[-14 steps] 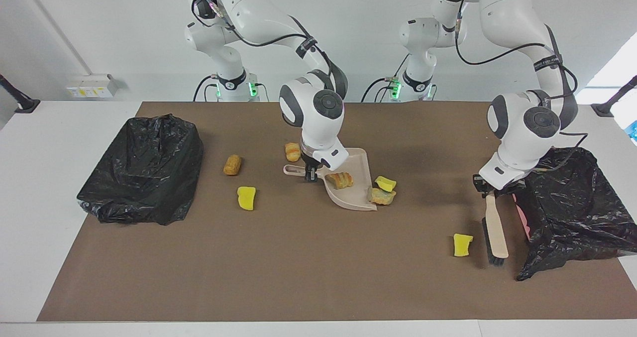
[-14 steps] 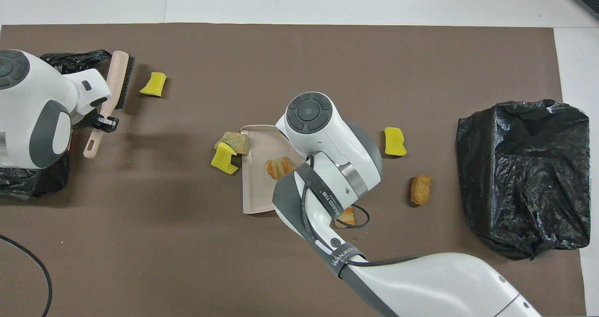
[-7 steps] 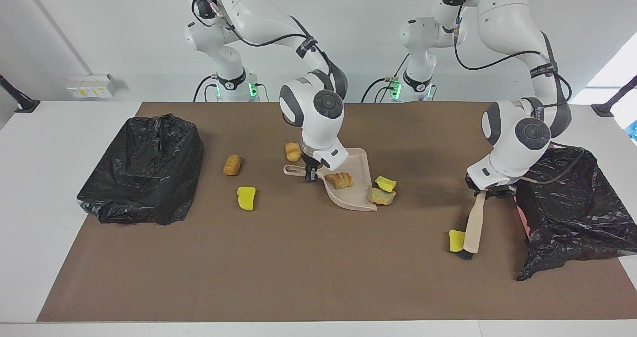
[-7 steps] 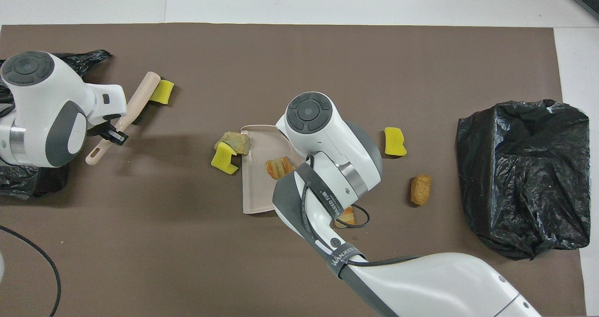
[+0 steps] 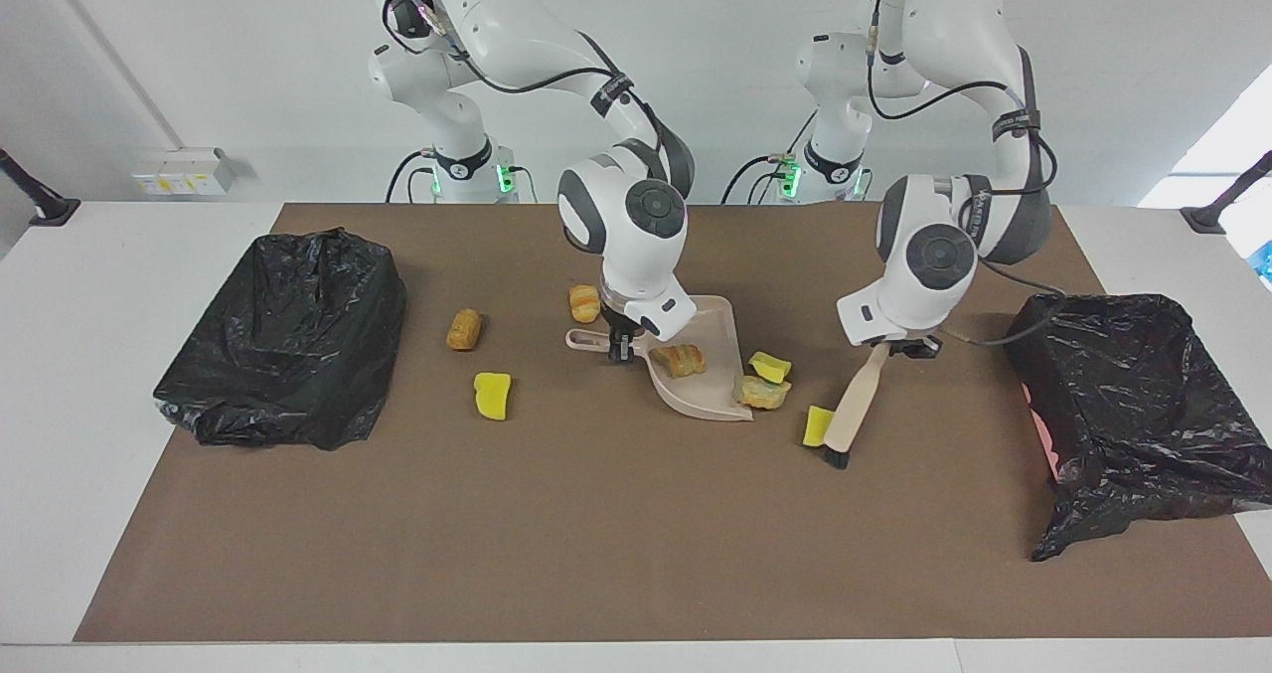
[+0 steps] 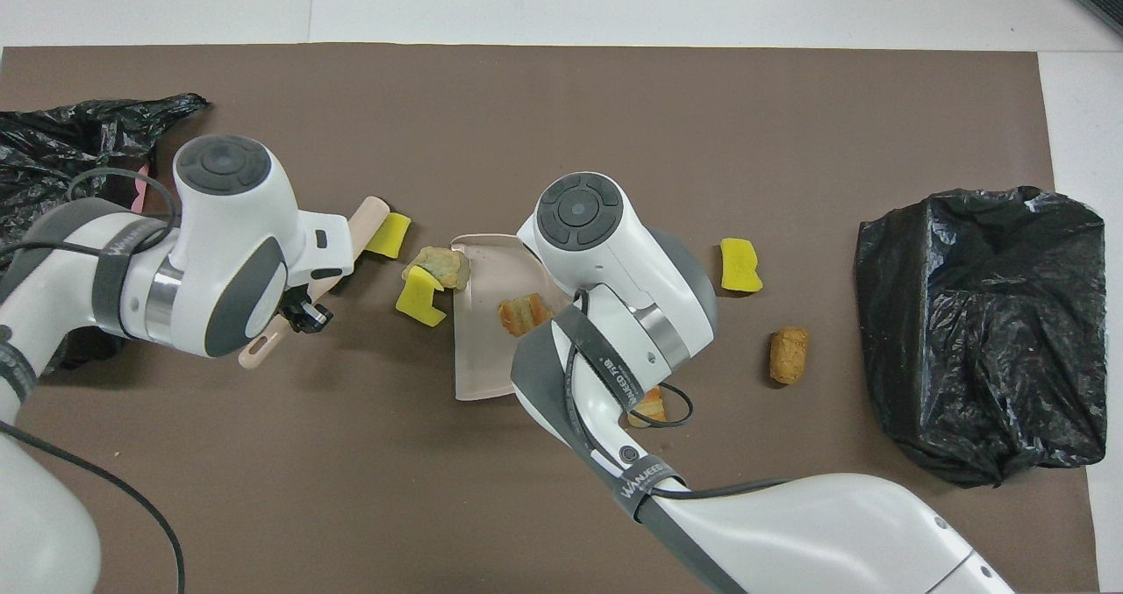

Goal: Sweep and dump trash in bin
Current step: 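Sweep the remaining pieces into the dustpan with the left gripper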

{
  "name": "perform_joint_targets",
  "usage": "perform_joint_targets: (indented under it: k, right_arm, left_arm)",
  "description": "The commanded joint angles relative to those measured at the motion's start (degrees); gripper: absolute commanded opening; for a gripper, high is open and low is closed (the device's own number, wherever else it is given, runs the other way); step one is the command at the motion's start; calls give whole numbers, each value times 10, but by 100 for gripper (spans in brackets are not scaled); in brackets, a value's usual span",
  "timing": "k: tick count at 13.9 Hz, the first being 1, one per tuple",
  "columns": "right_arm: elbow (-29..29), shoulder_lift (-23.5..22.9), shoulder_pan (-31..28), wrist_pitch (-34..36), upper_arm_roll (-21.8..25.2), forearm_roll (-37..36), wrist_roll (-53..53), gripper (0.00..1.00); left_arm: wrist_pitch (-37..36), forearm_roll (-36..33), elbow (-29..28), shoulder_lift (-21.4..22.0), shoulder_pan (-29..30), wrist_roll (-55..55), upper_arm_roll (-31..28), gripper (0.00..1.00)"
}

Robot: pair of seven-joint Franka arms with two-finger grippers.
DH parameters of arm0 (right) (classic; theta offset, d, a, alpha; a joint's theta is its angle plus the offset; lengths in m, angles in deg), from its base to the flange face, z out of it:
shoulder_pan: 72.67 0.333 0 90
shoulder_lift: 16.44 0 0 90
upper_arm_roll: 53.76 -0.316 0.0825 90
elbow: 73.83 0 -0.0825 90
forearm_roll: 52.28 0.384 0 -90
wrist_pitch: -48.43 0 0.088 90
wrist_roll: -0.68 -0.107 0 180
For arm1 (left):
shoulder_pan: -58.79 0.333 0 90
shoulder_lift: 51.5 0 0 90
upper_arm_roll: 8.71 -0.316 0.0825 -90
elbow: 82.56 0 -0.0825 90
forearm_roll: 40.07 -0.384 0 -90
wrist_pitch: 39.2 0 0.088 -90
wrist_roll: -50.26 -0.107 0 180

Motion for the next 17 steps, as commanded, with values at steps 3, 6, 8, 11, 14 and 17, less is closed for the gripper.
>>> perform_joint_targets:
  k: [3, 6, 8, 11, 14, 17]
  right_arm:
    - [20, 9, -4, -16, -6, -4, 8, 0]
    - [20, 9, -4, -16, -6, -4, 8, 0]
    - [20, 9, -4, -16, -6, -4, 8, 0]
    - [22, 9, -4, -16, -6, -3, 8, 0]
    - [21, 9, -7, -18, -6, 0, 8, 0]
    - [21, 9, -7, -20, -6, 0, 8, 0]
  left_arm:
    - [30, 51, -125, 82, -91, 114, -6, 0]
    - [33, 97, -121, 86, -149, 145, -6, 0]
    - [55, 125, -122, 86, -165, 189, -6, 0]
    - [62, 125, -123, 85, -155, 297, -9, 0]
    - [57, 125, -119, 78, -102, 294, -10, 0]
    - [55, 124, -119, 75, -66, 288, -11, 0]
